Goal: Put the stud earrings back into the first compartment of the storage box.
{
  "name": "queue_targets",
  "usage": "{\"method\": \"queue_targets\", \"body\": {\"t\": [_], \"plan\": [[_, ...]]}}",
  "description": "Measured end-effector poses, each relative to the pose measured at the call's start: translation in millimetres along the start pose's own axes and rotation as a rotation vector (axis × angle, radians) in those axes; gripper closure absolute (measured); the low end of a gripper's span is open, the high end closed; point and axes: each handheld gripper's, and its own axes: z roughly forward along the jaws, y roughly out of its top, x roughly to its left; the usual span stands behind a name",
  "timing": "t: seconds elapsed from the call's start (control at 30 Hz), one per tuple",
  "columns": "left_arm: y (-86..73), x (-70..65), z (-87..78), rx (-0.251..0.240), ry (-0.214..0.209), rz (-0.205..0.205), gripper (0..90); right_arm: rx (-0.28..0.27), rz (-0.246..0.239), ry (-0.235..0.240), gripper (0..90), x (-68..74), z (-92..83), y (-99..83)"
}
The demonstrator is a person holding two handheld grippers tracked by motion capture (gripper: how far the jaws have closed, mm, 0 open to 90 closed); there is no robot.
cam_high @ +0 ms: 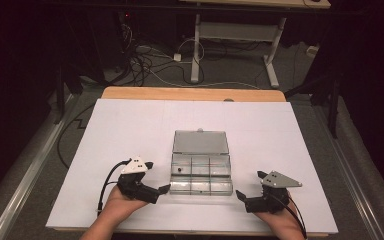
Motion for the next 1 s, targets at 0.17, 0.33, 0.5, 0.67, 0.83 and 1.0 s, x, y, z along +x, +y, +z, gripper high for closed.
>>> {"method": "queue_targets", "body": {"t": [0.17, 0.33, 0.5, 0.67, 0.83, 1.0], "plan": [[-10.7, -2.6, -4.4, 0.014, -0.007, 0.006, 2.2, -0.002, 0.005, 0.003, 0.3, -0.4, -0.1, -0.1], [-19.7, -3.8, -4.7, 0.033, -0.024, 0.021, 15.4, -0.003, 0.002, 0.004, 0.3, -0.4, -0.2, -0.1], [-21.8, -5.0, -1.9, 0.058, -0.033, 0.049, 38.8, -0.001, 0.003, 0.005, 0.3, -0.5, 0.1, 0.0], [-21.0, -7.2, 4.9, 0.086, -0.047, 0.061, 55.6, 0.000, 0.004, 0.004, 0.4, -0.6, 0.3, 0.0], [-20.0, -8.7, 11.8, 0.131, -0.041, 0.073, 60.6, 0.001, 0.004, 0.005, 0.5, -0.5, 0.3, 0.1], [-18.7, -12.4, 16.3, 0.169, -0.018, 0.106, 62.8, 0.002, 0.005, 0.006, 0.7, -0.7, 0.5, 0.0]]}}
